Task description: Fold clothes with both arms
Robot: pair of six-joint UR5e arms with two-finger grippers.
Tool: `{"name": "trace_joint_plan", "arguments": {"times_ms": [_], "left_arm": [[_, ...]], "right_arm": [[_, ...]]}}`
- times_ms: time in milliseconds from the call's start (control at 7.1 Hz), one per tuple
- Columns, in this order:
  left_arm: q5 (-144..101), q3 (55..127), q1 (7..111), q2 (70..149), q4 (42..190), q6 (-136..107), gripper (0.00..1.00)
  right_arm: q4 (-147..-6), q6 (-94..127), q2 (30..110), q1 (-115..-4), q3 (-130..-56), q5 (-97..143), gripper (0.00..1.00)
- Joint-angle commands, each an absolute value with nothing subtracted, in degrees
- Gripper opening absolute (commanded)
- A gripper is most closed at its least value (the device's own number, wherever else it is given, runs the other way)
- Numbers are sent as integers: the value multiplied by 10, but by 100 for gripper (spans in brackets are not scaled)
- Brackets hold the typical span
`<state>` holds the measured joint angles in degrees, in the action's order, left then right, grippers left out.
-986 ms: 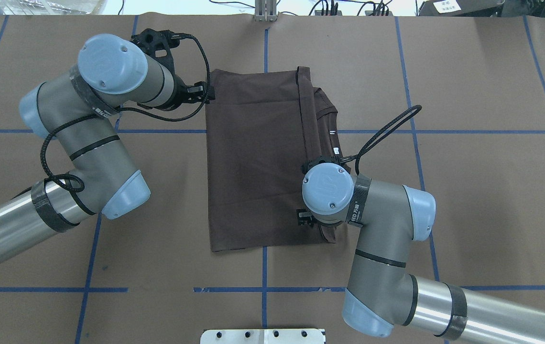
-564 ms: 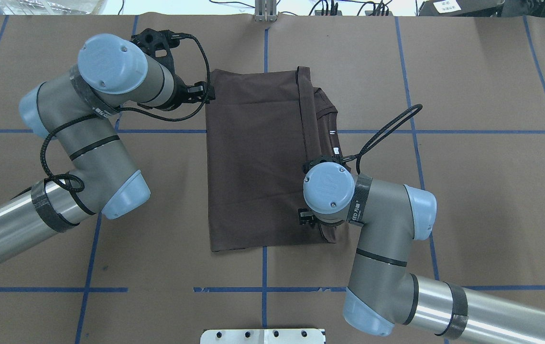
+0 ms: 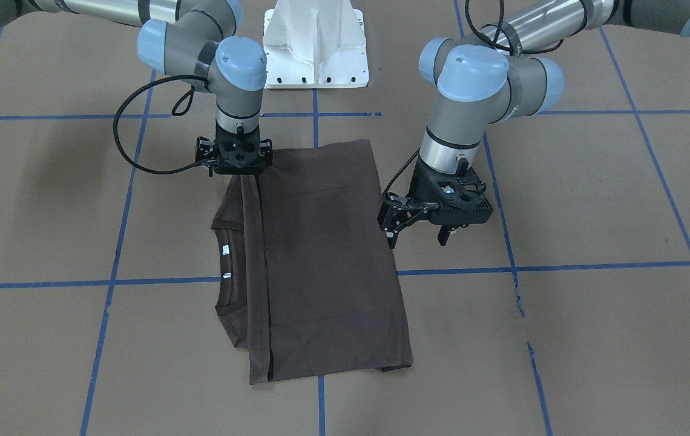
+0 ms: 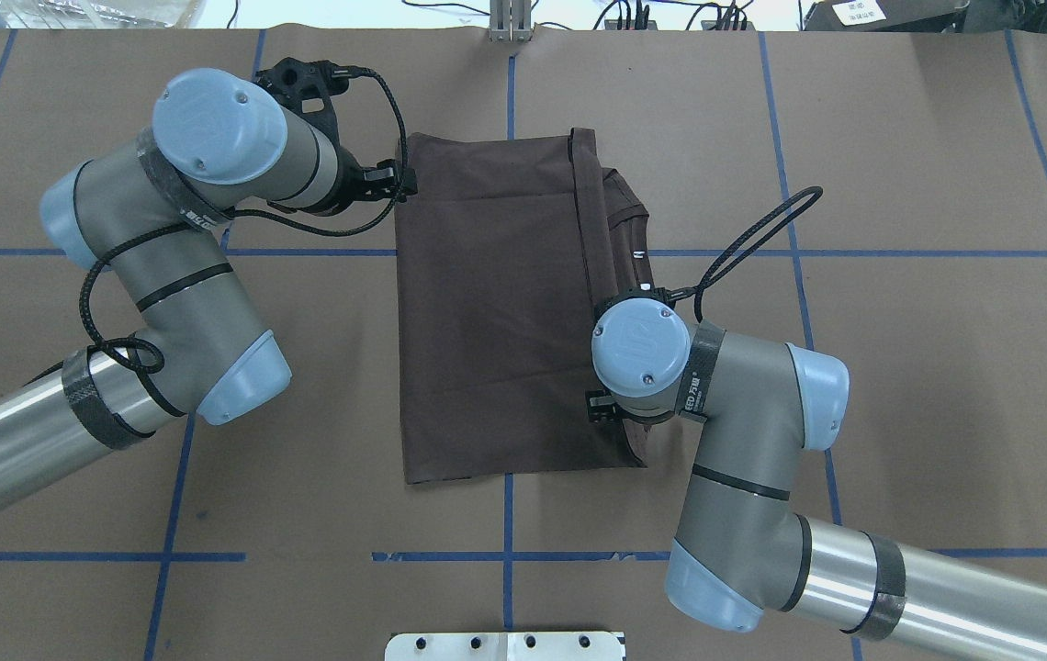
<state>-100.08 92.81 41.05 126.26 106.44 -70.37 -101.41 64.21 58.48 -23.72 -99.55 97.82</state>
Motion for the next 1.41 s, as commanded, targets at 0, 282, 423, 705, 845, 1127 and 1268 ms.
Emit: {"name": "trace_joint_plan", "arguments": {"times_ms": [0, 282, 423, 705, 845, 1127, 1268], "left_arm": [[-1001, 929, 410, 1264, 1064, -704, 100], [-1001, 933, 405, 1265, 1063, -718, 100], [-1002, 936, 405, 1265, 1063, -718, 100], [-1003, 946, 403, 1266, 1063, -720, 100], [-1002, 950, 399, 1265, 1061, -721, 100], [-1001, 950, 400, 1264, 1061, -721, 100], [-1001, 955, 400, 1260, 1062, -719, 100]], "right_arm": [[-1036, 615, 594, -256, -1008, 978, 100], [-1042, 589, 673, -273, -1056, 971, 100], [-1043, 570, 682, -292, -1079, 976, 100], [-1036, 569, 637, -322, -1087, 1005, 100], [-1036, 571, 614, -331, -1081, 1007, 100], [-969, 571, 561, -330, -995, 1005, 100], [-947, 569, 545, -332, -955, 1006, 100]]}}
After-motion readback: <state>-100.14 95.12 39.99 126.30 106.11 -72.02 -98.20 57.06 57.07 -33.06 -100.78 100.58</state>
